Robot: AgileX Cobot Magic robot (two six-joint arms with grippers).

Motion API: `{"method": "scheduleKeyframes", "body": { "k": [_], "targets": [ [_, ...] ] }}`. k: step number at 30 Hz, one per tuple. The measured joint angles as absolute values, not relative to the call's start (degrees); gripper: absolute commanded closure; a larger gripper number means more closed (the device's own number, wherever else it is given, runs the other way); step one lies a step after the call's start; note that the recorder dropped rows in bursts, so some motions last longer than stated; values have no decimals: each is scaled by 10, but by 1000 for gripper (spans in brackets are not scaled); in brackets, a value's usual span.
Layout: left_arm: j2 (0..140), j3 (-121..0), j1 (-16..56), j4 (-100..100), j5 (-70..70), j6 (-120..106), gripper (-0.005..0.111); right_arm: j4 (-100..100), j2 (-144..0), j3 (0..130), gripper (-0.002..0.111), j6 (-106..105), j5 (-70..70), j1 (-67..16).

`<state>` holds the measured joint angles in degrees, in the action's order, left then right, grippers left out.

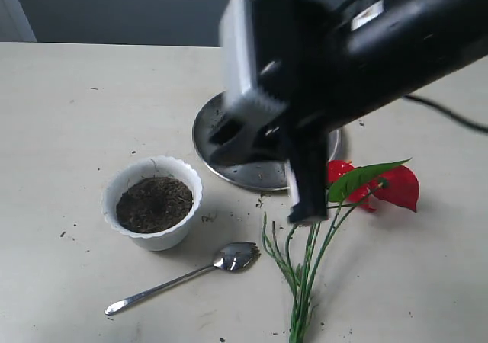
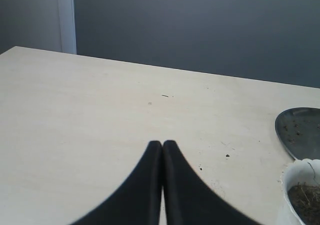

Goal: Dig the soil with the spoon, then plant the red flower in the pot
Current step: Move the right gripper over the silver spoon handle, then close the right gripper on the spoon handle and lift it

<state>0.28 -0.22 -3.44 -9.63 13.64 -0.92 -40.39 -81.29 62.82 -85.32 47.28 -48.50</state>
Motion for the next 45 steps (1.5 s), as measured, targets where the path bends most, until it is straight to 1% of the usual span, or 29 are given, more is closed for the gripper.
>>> {"method": "scheduleKeyframes", "body": {
  "k": [1, 3, 7, 8, 9, 14, 21, 26, 35, 45],
  "targets": [
    [3, -2, -34, -96, 136, -9, 106, -399, -830, 628, 89, -853, 464, -506],
    [3, -2, -34, -96, 136, -9, 106, -387, -874, 628, 86, -851, 447, -550],
    [3, -2, -34, -96, 136, -9, 106, -363, -952, 629, 65, -849, 413, -613],
    [3, -2, -34, -96, 136, -9, 106, -360, -970, 629, 62, -849, 404, -625],
    [3, -2, -34, -96, 136, -9, 106, -355, -986, 629, 61, -849, 398, -636],
    [3, -2, -34, -96, 136, -9, 106, -349, -1041, 654, 61, -849, 360, -683],
    [3, -2, -34, -96, 136, -9, 106, -332, -1088, 701, 61, -819, 322, -697],
    [3, -2, -34, -96, 136, -9, 106, -265, -1135, 745, 61, -764, 377, -697],
    [3, -2, -34, -96, 136, -9, 106, -207, -1214, 790, 61, -729, 393, -698],
    [3, -2, -34, -96, 136, -9, 106, -139, -1244, 848, 61, -655, 434, -699]
  ]
}}
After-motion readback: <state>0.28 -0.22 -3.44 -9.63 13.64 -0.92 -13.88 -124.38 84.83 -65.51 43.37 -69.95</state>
